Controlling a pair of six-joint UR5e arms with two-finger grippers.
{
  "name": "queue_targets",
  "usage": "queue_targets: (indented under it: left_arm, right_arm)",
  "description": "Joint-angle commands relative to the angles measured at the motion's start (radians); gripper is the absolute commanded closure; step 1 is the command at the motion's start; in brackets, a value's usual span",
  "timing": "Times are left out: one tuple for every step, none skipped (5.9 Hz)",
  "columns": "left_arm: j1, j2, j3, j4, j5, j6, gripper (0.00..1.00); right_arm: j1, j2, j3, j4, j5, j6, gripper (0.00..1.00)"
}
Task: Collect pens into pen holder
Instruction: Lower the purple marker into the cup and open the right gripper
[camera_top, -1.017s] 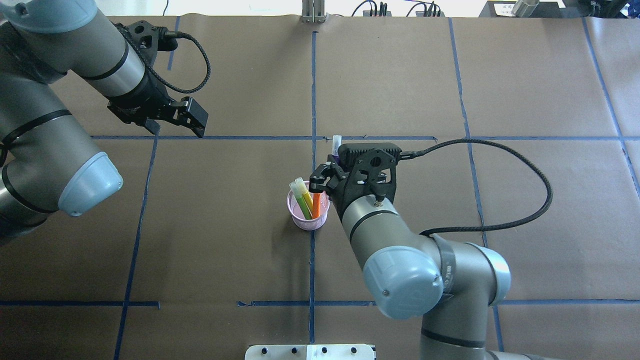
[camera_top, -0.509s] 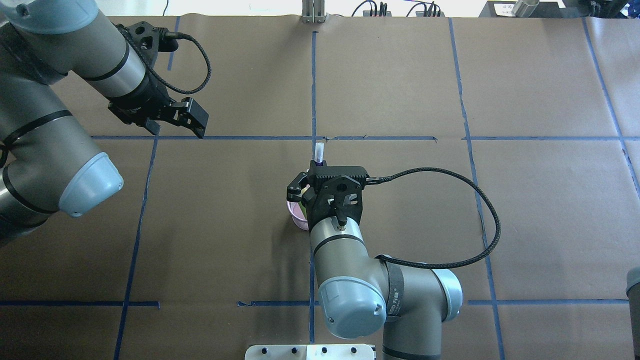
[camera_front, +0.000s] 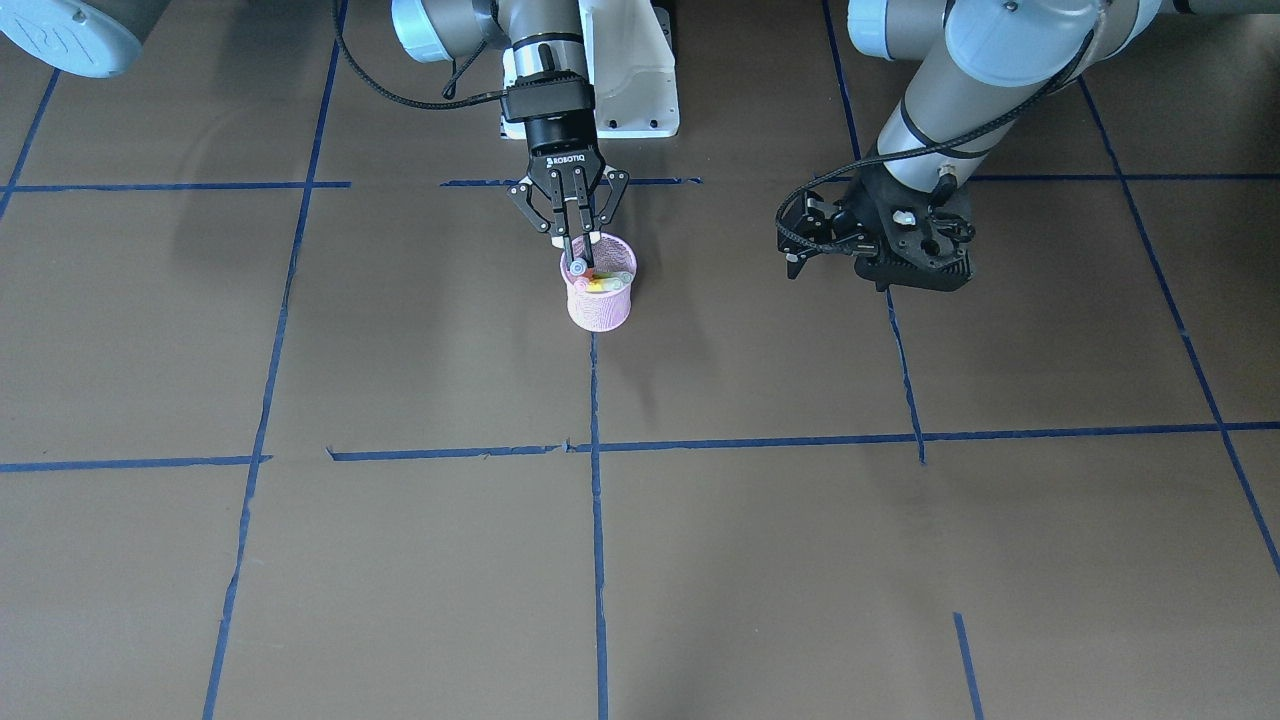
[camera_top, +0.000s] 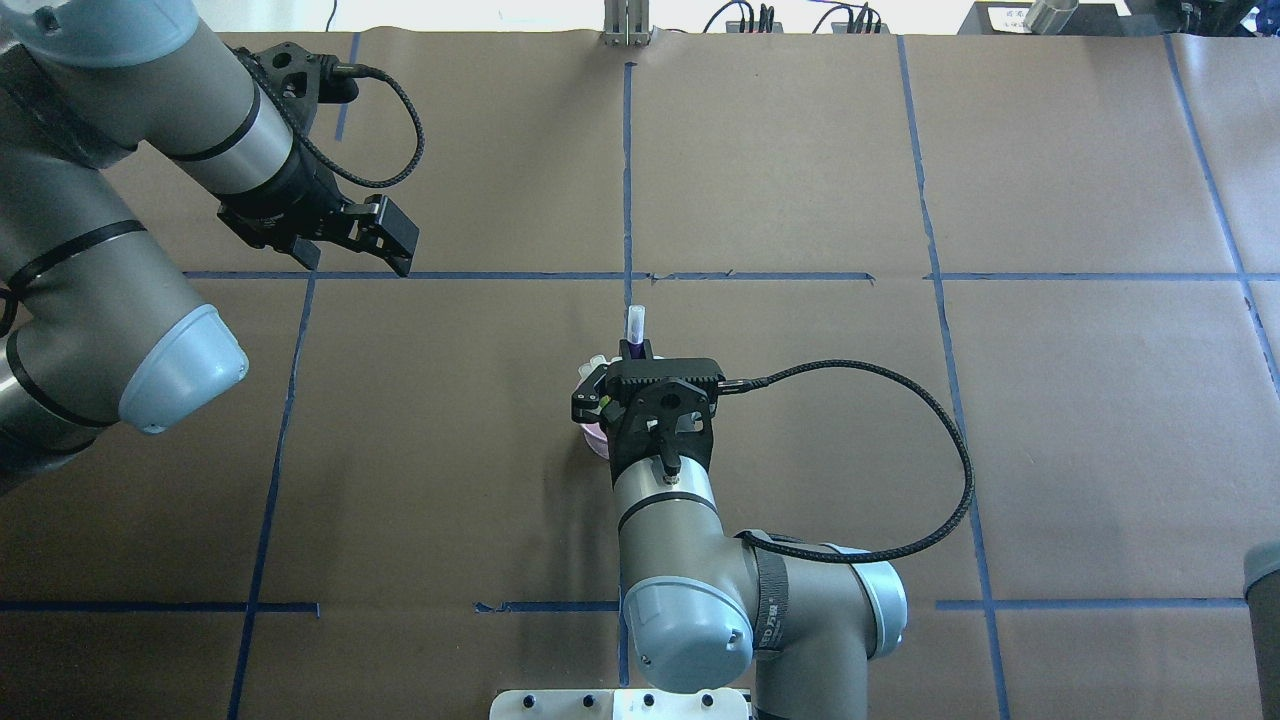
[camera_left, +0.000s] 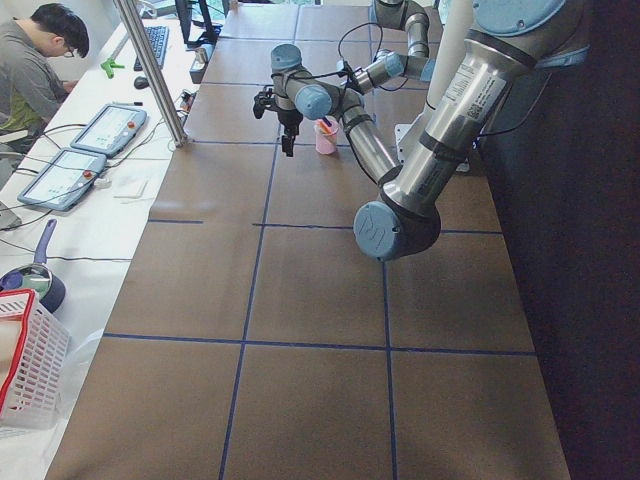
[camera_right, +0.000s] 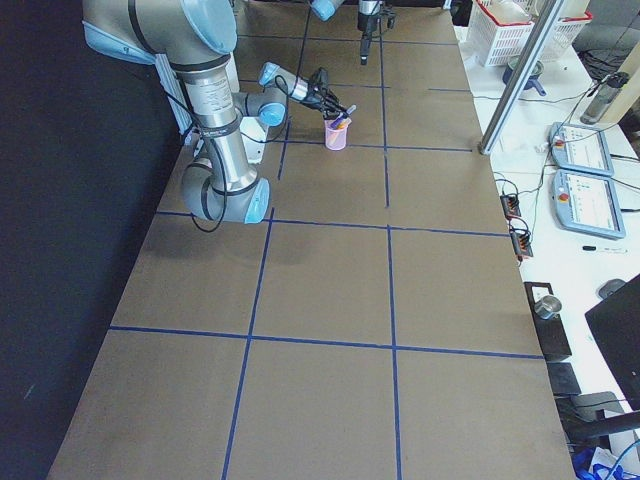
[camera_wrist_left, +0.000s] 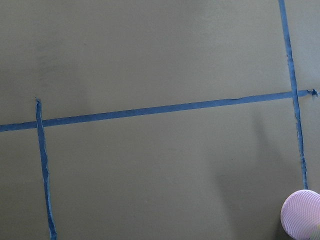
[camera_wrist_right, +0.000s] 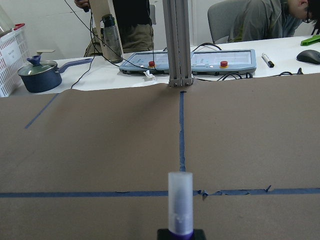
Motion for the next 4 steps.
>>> queue_targets:
  left_arm:
    - [-0.001,0.001,0.0,0.0,0.0,0.0,0.0]
    - [-0.001,0.001,-0.001,0.0,0.0,0.0,0.0]
    - [-0.001,0.001,0.0,-0.001,0.0,0.0,0.0]
    - [-0.001,0.002,-0.001,0.0,0.0,0.0,0.0]
  right_arm:
    - [-0.01,0.003,0.002,0.008,-0.004,0.0,0.37]
    - [-0.01,0.003,-0.001,-0.005,-0.003,-0.011,0.0]
    - [-0.01,0.005,0.002,-0.006,0.0,-0.014,0.0]
    - [-0.003,0.02,0.011,-0.006,0.032,-0.015,0.0]
